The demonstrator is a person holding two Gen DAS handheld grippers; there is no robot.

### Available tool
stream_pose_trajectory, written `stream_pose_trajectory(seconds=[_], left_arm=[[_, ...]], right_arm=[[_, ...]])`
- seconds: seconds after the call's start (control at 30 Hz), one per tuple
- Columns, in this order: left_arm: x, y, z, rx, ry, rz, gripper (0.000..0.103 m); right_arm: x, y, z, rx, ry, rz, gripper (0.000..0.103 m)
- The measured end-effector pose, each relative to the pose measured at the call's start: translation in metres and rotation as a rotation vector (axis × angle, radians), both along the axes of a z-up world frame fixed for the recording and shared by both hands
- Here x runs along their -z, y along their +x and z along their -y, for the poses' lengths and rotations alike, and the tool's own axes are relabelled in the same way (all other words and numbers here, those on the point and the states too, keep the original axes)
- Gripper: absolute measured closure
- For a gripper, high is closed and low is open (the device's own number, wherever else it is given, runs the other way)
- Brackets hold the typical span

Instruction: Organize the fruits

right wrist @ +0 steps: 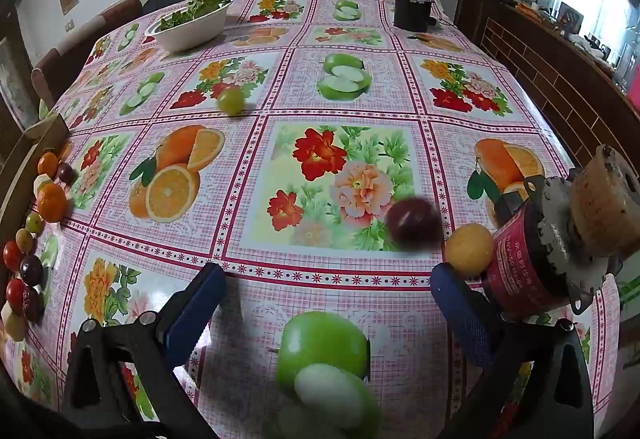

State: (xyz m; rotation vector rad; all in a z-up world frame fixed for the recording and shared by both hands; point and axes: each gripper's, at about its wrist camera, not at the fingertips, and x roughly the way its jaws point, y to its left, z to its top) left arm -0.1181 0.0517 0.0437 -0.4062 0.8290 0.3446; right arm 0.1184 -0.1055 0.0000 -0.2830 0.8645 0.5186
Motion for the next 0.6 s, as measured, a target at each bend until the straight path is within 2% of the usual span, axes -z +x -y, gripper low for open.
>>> stream_pose_trajectory(seconds=[0.07, 0.1, 0.13, 0.17, 0.23, 0.27, 0.37, 0.43, 0.53, 0.6], left_arm=[[0.003, -0.006, 0.001, 0.008, 0.007, -0.015, 0.046], [0.004, -0.010, 0.001, 0.010, 0.009, -0.017, 0.046], [0.006, -0.013, 0.003, 0.010, 0.009, -0.021, 0.046], [0.010, -0.014, 0.005, 0.015, 0.005, -0.034, 0.046], [0.016, -0.016, 0.011, 0.024, 0.002, -0.052, 0.046], [0.018, -0.017, 0.014, 0.027, 0.006, -0.065, 0.046], [0.026, -0.018, 0.022, 0.057, 0.017, -0.095, 0.046], [0.028, -0.023, 0.026, 0.065, 0.028, -0.106, 0.046], [0.028, -0.036, 0.026, 0.067, 0.049, -0.098, 0.046], [0.027, -0.047, 0.022, 0.060, 0.056, -0.097, 0.046]], right_arm=[[-0.007, -0.010, 0.006, 0.040, 0.002, -0.016, 0.003], [-0.014, -0.019, 0.014, 0.063, 0.056, -0.010, 0.006], [-0.022, -0.028, 0.024, 0.084, 0.132, -0.017, 0.006], [-0.030, -0.040, 0.040, 0.087, 0.284, -0.051, 0.005], [-0.038, -0.058, 0.062, 0.063, 0.503, -0.123, 0.006], [-0.040, -0.064, 0.067, 0.067, 0.541, -0.149, 0.006], [-0.048, -0.081, 0.067, 0.025, 0.582, -0.191, 0.005], [-0.051, -0.090, 0.061, 0.001, 0.571, -0.209, 0.004], [-0.058, -0.106, 0.055, -0.010, 0.501, -0.140, 0.003], [-0.062, -0.125, 0.053, 0.004, 0.412, -0.039, 0.003]])
